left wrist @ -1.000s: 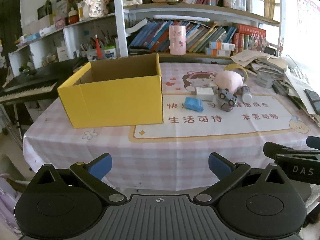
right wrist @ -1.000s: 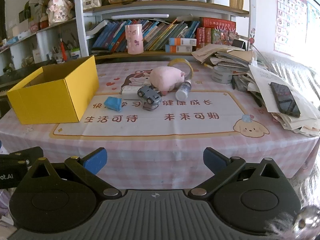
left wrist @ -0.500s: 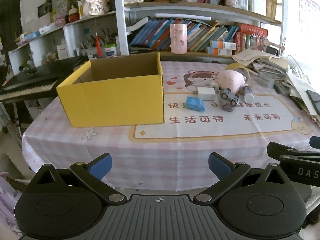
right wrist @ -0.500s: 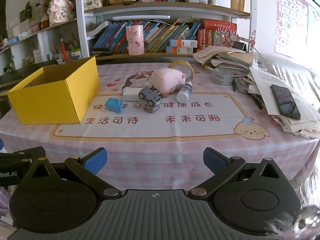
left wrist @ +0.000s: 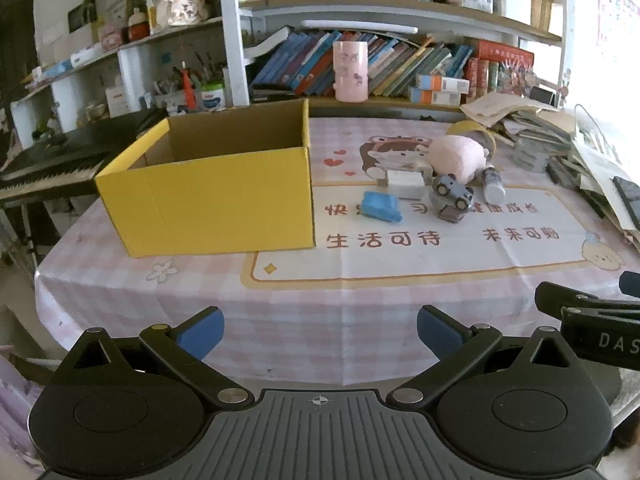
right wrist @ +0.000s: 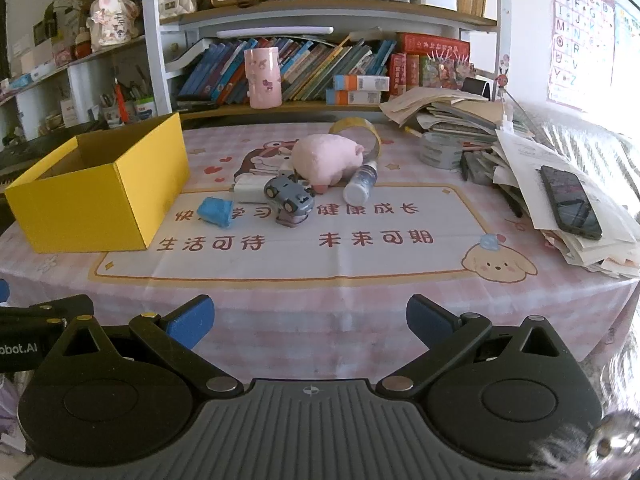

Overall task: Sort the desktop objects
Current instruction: 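Move both tools toward the toys beside the pink plush pig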

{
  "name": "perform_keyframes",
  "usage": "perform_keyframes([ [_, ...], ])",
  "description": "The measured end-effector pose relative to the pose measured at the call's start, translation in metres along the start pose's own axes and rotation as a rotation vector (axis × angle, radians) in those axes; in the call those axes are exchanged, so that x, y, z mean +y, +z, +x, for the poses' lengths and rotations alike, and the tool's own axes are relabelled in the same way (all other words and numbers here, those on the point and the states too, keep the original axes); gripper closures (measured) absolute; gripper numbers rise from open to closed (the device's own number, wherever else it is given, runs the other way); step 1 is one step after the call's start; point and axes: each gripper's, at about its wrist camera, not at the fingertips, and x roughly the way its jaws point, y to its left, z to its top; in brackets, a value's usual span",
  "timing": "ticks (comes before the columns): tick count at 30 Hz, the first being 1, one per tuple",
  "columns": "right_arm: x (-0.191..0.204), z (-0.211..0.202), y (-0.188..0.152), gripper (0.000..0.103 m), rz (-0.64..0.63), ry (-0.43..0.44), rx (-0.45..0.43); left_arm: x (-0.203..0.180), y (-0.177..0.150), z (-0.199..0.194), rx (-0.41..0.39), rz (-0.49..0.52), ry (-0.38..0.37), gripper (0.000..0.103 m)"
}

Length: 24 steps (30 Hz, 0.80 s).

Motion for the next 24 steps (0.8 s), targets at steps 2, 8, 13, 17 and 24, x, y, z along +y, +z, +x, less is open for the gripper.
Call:
perform_keyframes([
  [2, -0.004, 0.004, 0.002, 0.000, 0.010, -0.001, 0.005, -0.003, 0.001, 0.002, 0.001, 0.008, -0.005, 0.000],
  [8, -0.012, 0.014, 0.006, 0.000, 0.017, -0.002, 0.012, -0.011, 0.007, 0.013, 0.014, 0.016, -0.049, 0.000],
  [13, -0.022, 0.023, 0.010, 0.000, 0.031, -0.018, 0.025, -0.023, 0.013, 0.023, 0.018, 0.036, -0.075, 0.000],
  [17, -0.031, 0.031, 0.014, 0.000, 0.035, -0.026, 0.035, -0.033, 0.017, 0.032, 0.026, 0.043, -0.088, 0.000],
  [24, -0.047, 0.050, 0.026, 0.000, 0.024, -0.025, 0.057, -0.049, 0.028, 0.051, 0.045, 0.035, -0.098, 0.000],
])
